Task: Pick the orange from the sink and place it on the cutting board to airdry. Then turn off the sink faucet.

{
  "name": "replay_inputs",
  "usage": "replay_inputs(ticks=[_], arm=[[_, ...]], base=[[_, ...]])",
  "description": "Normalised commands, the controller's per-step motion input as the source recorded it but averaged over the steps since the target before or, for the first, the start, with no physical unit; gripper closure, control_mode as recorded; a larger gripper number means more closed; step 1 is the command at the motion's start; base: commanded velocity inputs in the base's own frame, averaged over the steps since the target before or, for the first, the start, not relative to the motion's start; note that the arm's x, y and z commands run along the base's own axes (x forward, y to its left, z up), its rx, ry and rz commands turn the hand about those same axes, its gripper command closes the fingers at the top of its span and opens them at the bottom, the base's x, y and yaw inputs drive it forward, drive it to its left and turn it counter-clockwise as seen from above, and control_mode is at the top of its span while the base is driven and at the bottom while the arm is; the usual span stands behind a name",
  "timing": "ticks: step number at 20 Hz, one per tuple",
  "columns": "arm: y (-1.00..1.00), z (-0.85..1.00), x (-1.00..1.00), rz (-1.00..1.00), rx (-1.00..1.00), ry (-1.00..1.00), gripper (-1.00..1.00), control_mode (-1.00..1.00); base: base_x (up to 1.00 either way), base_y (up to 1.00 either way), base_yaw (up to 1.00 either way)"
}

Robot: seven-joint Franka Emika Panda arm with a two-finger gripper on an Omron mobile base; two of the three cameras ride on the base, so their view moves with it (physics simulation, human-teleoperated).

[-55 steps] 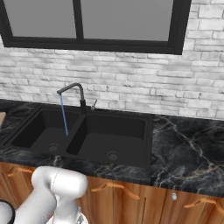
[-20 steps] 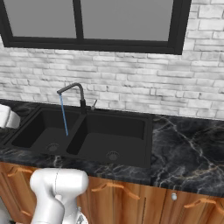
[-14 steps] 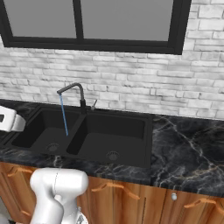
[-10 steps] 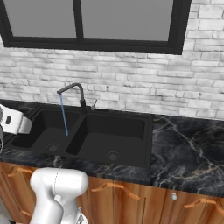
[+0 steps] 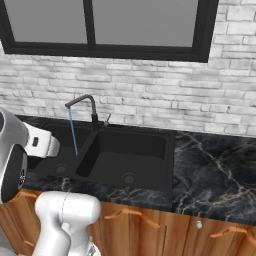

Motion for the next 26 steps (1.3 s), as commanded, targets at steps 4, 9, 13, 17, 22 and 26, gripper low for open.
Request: replay_inputs(ticks=[4, 9, 13, 17, 22, 26], arm=[[-0.46, 0.0, 0.0, 0.0, -0.07, 0.0, -1.0, -1.0], [-0.25, 0.0, 0.08, 0.01, -0.11, -0.04, -1.0, -1.0], [-0.13, 0.0, 0.0, 0.0, -0.09, -0.13, -1.0, -1.0], [-0.08, 0.0, 0.05, 0.07, -0.03, -0.17, -1.0, -1.0], [-0.24, 0.0, 0.17, 0.08, 0.0, -0.07, -1.0, -1.0], [-0.15, 0.0, 0.28, 0.11, 0.0, 0.0, -1.0, -1.0]], base=[[0.0, 0.0, 0.0], [0.0, 0.0, 0.0], [0.0, 0.0, 0.0], [0.0, 0.0, 0.0], [0.0, 0.0, 0.0], [0.0, 0.0, 0.0]])
